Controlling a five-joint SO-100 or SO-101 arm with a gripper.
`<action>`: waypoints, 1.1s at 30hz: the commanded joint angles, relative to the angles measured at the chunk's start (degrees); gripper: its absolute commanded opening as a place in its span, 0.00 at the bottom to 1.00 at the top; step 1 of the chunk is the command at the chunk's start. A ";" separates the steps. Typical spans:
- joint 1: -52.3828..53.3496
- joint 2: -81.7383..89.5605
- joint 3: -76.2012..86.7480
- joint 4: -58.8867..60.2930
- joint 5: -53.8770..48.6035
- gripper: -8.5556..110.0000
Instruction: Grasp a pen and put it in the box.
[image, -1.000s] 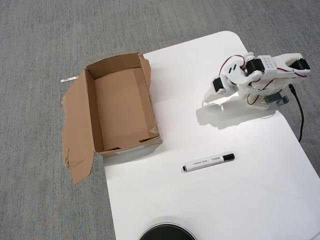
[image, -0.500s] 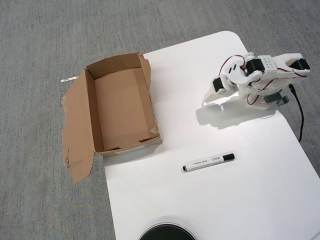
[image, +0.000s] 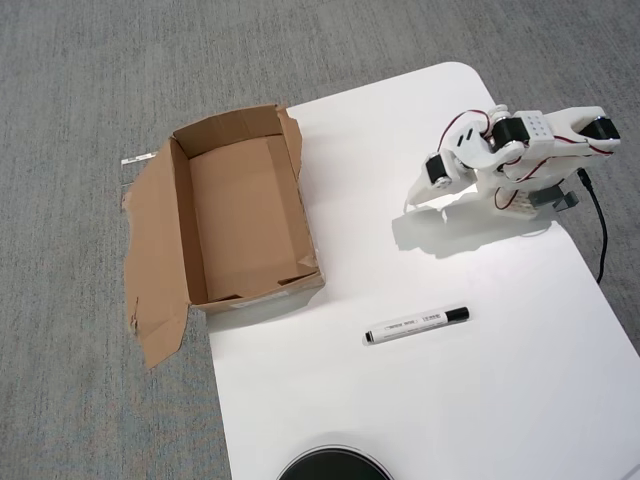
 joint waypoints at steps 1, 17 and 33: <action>0.31 3.34 0.40 -0.53 0.31 0.07; 0.31 3.34 0.40 -0.70 0.22 0.07; -0.13 3.25 -1.45 -0.44 0.40 0.07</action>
